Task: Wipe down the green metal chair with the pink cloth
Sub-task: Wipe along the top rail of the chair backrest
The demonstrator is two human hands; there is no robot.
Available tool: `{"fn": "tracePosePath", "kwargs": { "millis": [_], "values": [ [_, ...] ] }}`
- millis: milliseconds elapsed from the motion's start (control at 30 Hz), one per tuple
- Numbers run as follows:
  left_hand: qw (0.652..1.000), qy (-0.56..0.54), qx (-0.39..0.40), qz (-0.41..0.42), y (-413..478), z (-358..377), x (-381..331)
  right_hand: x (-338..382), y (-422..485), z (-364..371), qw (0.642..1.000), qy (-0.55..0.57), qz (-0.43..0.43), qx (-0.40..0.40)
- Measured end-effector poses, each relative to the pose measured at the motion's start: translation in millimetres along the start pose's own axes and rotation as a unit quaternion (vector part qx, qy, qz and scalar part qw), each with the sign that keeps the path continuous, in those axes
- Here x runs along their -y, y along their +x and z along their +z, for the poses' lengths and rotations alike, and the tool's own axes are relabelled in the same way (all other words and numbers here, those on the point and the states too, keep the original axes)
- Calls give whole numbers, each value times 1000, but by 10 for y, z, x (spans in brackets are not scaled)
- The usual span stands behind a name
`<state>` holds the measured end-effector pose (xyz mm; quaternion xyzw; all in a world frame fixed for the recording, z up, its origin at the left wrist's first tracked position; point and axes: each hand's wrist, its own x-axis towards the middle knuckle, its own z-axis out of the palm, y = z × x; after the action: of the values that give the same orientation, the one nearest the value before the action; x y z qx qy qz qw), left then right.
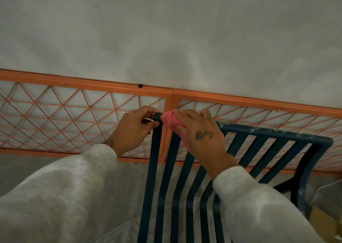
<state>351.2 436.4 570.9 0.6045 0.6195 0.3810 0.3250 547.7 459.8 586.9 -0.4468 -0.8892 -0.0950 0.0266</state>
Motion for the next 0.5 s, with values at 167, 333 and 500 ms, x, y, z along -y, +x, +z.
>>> {"fn": "tracePosePath", "kwargs": {
  "millis": [167,333,500],
  "values": [
    [998,63,9,11,55,-32,-52,-43,-39,-135,998,9,68,-16],
    [995,88,33,32,78,-99,-141,290,268,-197,999,37,23,-2],
    [988,138,63,39,136,-174,-187,-43,66,-136,995,95,41,14]
  ]
}}
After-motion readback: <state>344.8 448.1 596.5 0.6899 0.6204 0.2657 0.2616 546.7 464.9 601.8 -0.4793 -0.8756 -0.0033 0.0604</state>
